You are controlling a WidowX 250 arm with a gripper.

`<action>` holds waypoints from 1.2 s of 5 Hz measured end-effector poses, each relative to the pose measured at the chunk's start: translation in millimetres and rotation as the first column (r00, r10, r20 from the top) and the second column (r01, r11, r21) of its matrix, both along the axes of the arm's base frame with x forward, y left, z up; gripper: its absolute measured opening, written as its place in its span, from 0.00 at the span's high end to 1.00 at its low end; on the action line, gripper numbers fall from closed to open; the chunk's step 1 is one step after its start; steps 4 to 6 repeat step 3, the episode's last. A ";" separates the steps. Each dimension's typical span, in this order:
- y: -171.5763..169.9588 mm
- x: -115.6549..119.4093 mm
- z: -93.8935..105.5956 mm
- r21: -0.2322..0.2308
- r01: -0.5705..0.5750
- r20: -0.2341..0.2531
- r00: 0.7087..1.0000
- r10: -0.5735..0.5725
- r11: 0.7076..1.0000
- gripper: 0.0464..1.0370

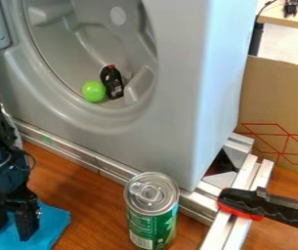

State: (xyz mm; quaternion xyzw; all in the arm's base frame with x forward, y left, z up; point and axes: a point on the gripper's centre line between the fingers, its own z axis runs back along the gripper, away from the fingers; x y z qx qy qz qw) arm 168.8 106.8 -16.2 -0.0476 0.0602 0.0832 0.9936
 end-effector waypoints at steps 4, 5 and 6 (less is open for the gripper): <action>-8.1 6.7 74.2 0.108 0.078 0.084 0.993 -0.087 0.991 0.04; -8.1 6.7 74.2 0.108 0.078 0.084 0.993 -0.087 0.991 0.04; -8.1 6.7 74.2 0.108 0.078 0.084 0.993 -0.087 0.991 0.04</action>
